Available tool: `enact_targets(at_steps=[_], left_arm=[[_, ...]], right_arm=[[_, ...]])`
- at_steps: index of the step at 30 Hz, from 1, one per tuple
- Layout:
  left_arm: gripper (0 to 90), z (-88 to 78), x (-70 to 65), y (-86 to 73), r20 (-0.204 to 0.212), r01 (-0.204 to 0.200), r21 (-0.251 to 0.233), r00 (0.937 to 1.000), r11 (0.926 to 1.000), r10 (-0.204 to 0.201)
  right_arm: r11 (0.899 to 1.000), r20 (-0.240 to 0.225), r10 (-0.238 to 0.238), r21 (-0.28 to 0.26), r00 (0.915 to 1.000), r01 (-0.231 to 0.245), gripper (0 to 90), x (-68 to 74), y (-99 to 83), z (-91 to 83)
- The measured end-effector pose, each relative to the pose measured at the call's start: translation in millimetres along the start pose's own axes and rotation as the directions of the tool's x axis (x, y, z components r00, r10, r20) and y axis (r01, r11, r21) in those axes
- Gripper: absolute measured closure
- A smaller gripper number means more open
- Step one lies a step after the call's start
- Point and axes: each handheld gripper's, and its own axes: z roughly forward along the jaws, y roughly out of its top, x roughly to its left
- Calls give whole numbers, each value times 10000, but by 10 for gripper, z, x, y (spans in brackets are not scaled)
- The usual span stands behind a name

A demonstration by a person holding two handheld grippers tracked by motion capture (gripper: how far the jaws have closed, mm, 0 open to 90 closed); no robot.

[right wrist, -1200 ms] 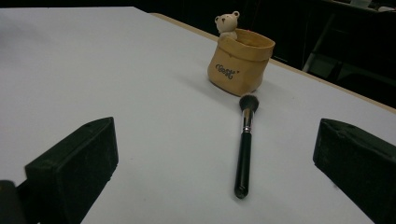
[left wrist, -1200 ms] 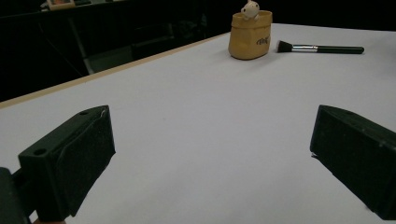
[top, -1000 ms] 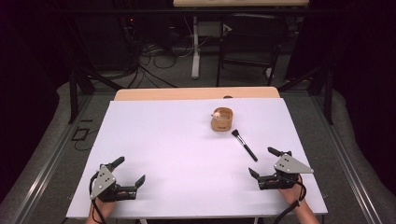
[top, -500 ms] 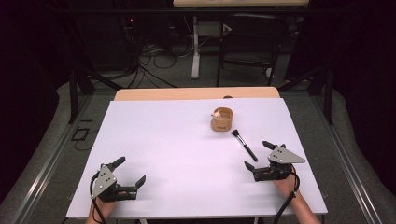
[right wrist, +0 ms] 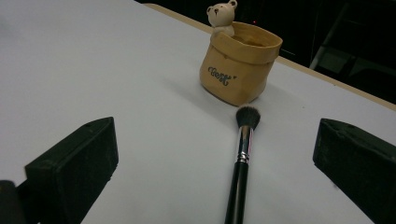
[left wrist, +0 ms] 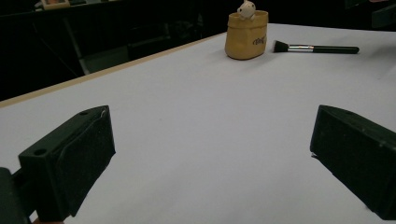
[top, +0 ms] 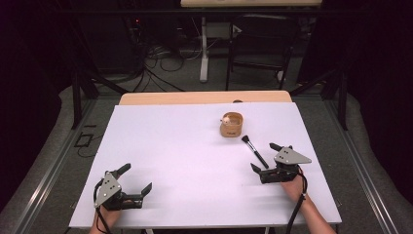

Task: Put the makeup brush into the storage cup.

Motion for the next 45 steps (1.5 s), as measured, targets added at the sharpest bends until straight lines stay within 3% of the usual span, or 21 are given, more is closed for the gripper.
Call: enact_targets(at_steps=[16,22,32,38,45], left_arm=[[0,-3,1,0,27,-46,53,10000,10000,46],[0,-13,7,-1,-13,-58,64,10000,10000,58],[0,-5,-1,0,33,-26,43,10000,10000,26],[0,-7,-3,1,18,-16,46,10000,10000,16],[0,-5,-2,1,46,-64,59,10000,10000,64]], right_arm=[[9986,98,492,211,9987,-494,0,-127,58,157],[9978,331,619,215,9975,-626,0,-185,94,227],[9974,434,435,564,9981,-459,0,-184,104,269],[9926,520,724,939,9960,-771,0,-294,170,323],[9743,500,955,2000,9942,-1036,0,-371,184,446]])
